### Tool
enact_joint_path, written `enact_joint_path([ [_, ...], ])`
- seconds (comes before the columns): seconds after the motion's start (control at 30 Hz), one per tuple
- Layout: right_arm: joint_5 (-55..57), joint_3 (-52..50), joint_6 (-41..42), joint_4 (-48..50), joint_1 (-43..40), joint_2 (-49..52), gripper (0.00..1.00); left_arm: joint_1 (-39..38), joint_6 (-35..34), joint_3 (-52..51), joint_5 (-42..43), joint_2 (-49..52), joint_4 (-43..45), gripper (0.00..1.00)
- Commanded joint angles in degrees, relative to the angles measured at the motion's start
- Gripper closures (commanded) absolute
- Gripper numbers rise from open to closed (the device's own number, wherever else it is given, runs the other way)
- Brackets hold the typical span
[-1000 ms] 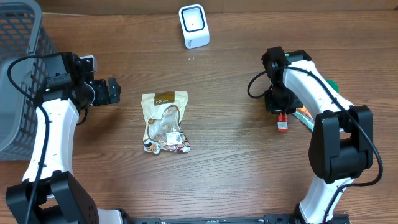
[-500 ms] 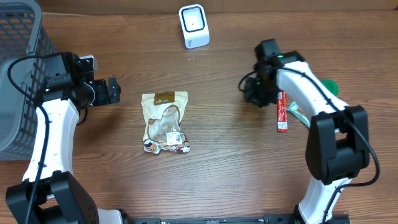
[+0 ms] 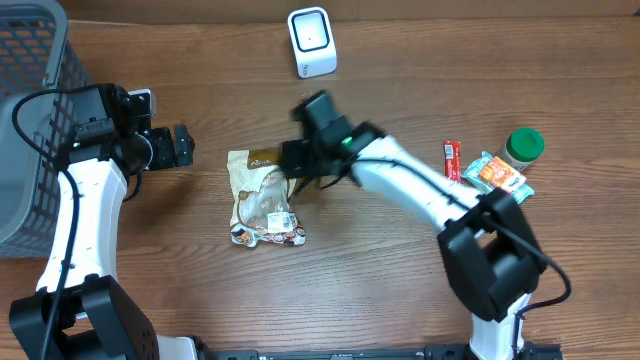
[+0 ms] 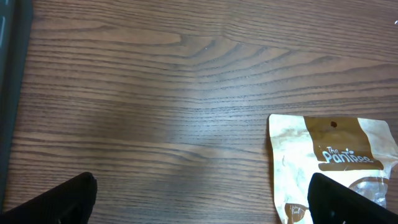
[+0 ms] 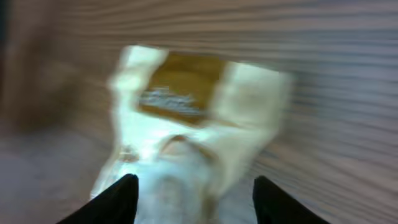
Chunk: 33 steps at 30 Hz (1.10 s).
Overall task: Scan the item barcode
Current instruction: 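Move the right gripper left over the bread bag and lower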
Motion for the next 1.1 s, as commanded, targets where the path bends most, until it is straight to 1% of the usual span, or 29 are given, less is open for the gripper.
enact_joint_path([
  [0.0, 7.3, -0.2, 0.0, 3.3, 5.6, 0.4, 0.36, -0.1, 0.7, 0.8, 0.5, 0.3, 0.2, 0.00],
  [0.23, 13.9, -0.2, 0.1, 9.2, 12.9, 1.0, 0.35, -0.1, 0.7, 0.8, 0.5, 0.3, 0.2, 0.00],
  [0.3, 14.1, -0.2, 0.1, 10.4, 13.8, 1.7, 0.34, -0.1, 0.7, 0.8, 0.5, 0.3, 0.2, 0.00],
  [0.33, 14.0, -0.2, 0.1, 10.8, 14.1, 2.2, 0.32, -0.1, 0.7, 0.8, 0.5, 0.3, 0.2, 0.00],
  [0.47, 14.0, -0.2, 0.1, 11.2, 14.3, 5.0, 0.29, -0.1, 0.7, 0.8, 0.5, 0.3, 0.2, 0.01],
  [0.57, 14.9, -0.2, 0.1, 10.1, 14.1, 6.5, 0.28, -0.1, 0.7, 0.8, 0.5, 0.3, 0.2, 0.00],
  [0.67, 18.3, -0.2, 0.2, 8.5, 13.7, 6.6, 0.28, -0.1, 0.7, 0.8, 0.5, 0.3, 0.2, 0.00],
  [0.8, 23.5, -0.2, 5.4, 5.0, 13.1, 6.6, 0.25, -0.1, 0.7, 0.8, 0.5, 0.3, 0.2, 0.01],
  [0.97, 24.2, -0.2, 6.8, 1.1, 11.5, 6.6, 0.25, -0.1, 0.7, 0.8, 0.5, 0.3, 0.2, 0.00],
  [1.07, 25.2, -0.1, 10.7, -2.7, 10.1, 6.5, 0.25, -0.1, 0.7, 0.8, 0.5, 0.3, 0.2, 0.00],
])
